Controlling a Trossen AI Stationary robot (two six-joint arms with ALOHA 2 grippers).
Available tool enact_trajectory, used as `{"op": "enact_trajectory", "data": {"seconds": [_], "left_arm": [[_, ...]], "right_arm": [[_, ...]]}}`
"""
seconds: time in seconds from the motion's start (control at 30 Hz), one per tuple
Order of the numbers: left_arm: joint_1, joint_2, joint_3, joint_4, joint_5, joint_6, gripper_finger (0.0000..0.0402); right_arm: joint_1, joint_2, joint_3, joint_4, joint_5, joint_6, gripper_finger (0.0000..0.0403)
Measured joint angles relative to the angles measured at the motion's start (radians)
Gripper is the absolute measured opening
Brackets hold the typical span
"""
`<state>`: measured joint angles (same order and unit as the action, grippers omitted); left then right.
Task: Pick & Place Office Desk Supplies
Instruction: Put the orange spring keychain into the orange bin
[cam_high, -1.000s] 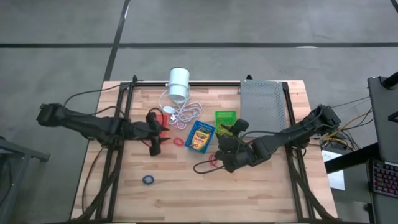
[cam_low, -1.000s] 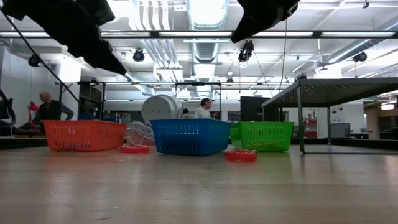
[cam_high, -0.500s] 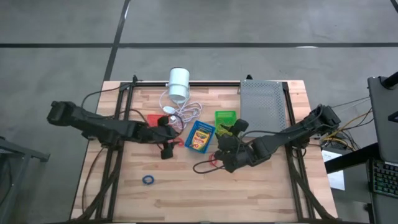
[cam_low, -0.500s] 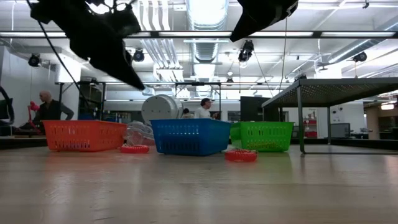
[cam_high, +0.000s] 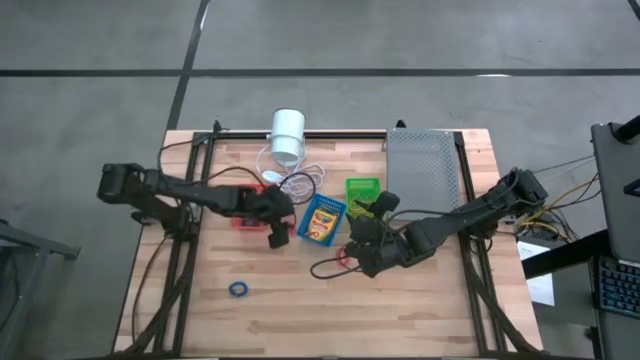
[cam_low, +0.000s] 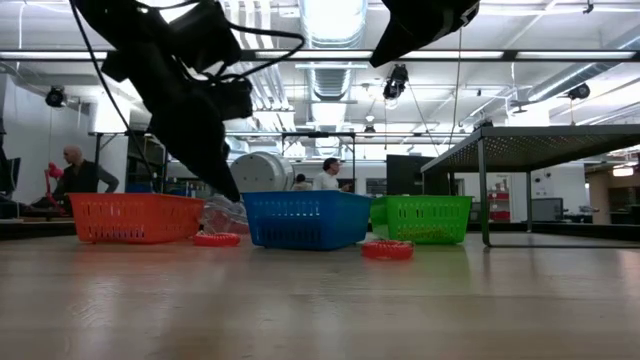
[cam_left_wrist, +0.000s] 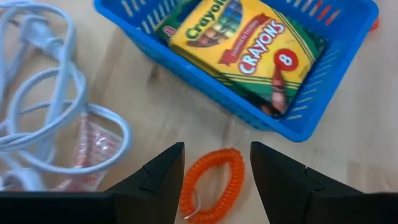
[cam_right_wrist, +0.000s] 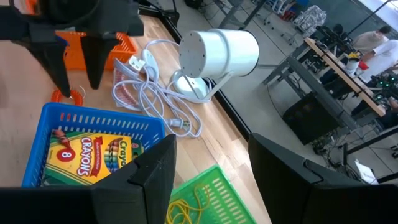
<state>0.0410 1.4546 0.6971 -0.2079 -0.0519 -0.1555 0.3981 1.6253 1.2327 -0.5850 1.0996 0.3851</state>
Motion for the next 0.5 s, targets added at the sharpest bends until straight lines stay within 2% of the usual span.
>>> {"op": "enact_trajectory", "data": {"seconds": [0.2,0.5], "left_arm": [[-0.014,0.055,-0.002,-0.009,0.046,-0.026,0.0189],[-0.014,0.148,-0.001,0.054,0.046,-0.051,0.0189]], "right_arm": [[0.0,0.0,0.0,0.0,0.0,0.0,0.0199],[0.0,0.0,0.0,-0.001,0.0,0.0,0.0199]]}}
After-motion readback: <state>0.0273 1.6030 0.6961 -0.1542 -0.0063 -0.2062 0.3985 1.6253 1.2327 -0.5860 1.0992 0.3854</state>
